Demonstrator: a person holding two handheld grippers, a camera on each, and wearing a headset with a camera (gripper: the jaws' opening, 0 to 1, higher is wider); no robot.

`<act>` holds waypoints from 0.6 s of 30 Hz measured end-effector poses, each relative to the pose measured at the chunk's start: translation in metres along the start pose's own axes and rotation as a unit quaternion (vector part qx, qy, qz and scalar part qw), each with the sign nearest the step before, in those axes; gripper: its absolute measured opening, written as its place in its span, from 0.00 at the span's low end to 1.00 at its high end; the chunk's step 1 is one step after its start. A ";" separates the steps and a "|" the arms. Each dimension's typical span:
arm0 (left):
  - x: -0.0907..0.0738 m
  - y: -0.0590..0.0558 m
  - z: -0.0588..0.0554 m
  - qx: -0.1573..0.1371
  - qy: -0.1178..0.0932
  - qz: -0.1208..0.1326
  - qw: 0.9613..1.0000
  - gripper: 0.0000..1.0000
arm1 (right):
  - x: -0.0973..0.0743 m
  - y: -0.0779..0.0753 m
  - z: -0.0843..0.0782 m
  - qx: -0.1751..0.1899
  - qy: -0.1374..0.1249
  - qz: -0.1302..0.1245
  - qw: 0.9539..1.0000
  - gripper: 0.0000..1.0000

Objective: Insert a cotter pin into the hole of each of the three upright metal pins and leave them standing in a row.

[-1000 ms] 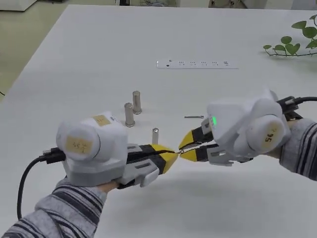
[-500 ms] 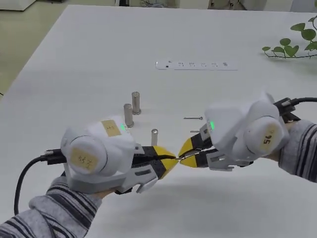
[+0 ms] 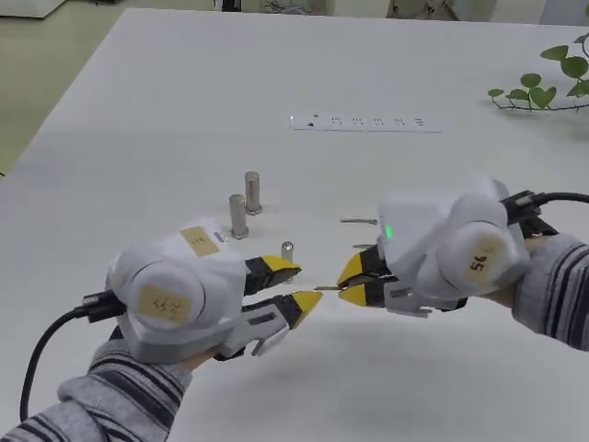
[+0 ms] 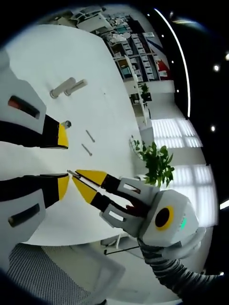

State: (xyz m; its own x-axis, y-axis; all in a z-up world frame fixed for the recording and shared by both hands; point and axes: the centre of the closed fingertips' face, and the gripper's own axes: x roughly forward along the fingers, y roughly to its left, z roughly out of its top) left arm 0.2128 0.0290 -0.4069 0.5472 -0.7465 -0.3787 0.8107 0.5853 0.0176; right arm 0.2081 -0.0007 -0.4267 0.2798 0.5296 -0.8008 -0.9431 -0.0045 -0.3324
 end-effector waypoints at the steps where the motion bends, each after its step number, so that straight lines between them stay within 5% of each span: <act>1: 0.000 0.003 0.000 -0.002 -0.004 0.008 1.000 0.21 | 0.000 -0.002 0.000 0.004 0.000 -0.002 1.000 0.00; 18: 0.013 0.045 -0.022 -0.049 0.011 0.101 0.994 0.23 | 0.028 -0.037 -0.012 0.087 0.031 -0.047 0.995 0.00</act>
State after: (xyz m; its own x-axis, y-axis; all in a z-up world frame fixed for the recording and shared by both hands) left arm 0.2519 0.0529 -0.4312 0.6907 -0.6048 -0.3965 0.6604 0.7509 0.0049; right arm 0.2527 0.0040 -0.4428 0.3738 0.4681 -0.8007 -0.9275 0.1931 -0.3201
